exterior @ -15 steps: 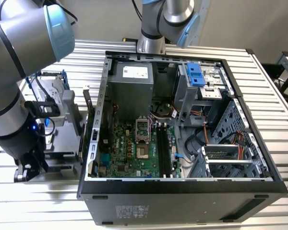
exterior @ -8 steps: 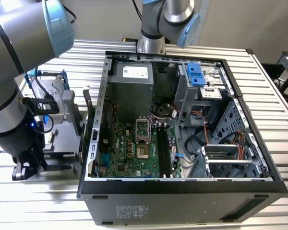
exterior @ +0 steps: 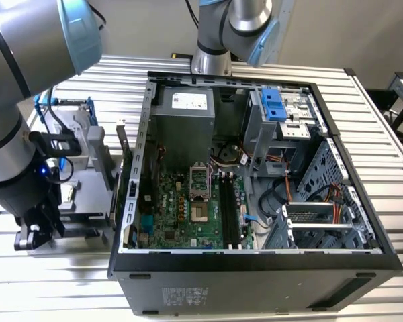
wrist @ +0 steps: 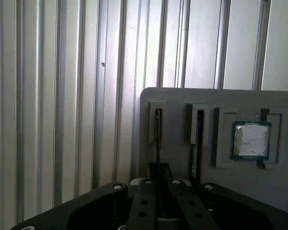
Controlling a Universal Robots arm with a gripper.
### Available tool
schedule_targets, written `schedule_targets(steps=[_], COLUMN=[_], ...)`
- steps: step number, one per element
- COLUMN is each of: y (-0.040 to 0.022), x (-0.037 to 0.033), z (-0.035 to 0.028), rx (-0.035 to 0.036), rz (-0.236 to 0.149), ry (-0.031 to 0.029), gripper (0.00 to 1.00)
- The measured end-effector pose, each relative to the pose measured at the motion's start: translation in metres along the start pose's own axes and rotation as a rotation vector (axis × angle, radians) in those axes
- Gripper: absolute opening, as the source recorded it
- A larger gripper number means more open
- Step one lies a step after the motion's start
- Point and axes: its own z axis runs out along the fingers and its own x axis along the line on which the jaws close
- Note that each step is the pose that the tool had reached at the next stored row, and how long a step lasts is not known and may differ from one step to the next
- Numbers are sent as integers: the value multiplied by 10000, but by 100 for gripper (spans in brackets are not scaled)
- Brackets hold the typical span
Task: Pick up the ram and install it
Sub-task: 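Pick up the ram and move it above insertion slot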
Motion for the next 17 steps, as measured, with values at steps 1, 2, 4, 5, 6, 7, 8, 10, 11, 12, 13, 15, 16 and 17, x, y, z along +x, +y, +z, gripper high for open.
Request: schedule_targets(steps=[1, 2, 4, 5, 6, 7, 8, 10, 11, 12, 13, 15, 16, 17], y=[0, 0, 0, 1, 1, 1, 1, 1, 1, 1, 2, 2, 2, 2], x=[0, 0, 0, 0, 0, 0, 0, 0, -1, -1, -1, -1, -1, -1], z=[-9, -17, -37, -46, -57, -69, -80, -101, -114, -124, -133, -151, -161, -171], rx=[0, 0, -1, 0, -1, -1, 0, 0, 0, 0, -1, 0, 0, 0], rz=[0, 0, 0, 0, 0, -1, -1, -1, -1, -1, 0, 0, -1, -1], ry=[0, 0, 1, 0, 1, 1, 0, 0, 0, 0, 1, 0, 0, 0], gripper=[0, 0, 0, 0, 0, 0, 0, 0, 0, 0, 0, 0, 0, 0])
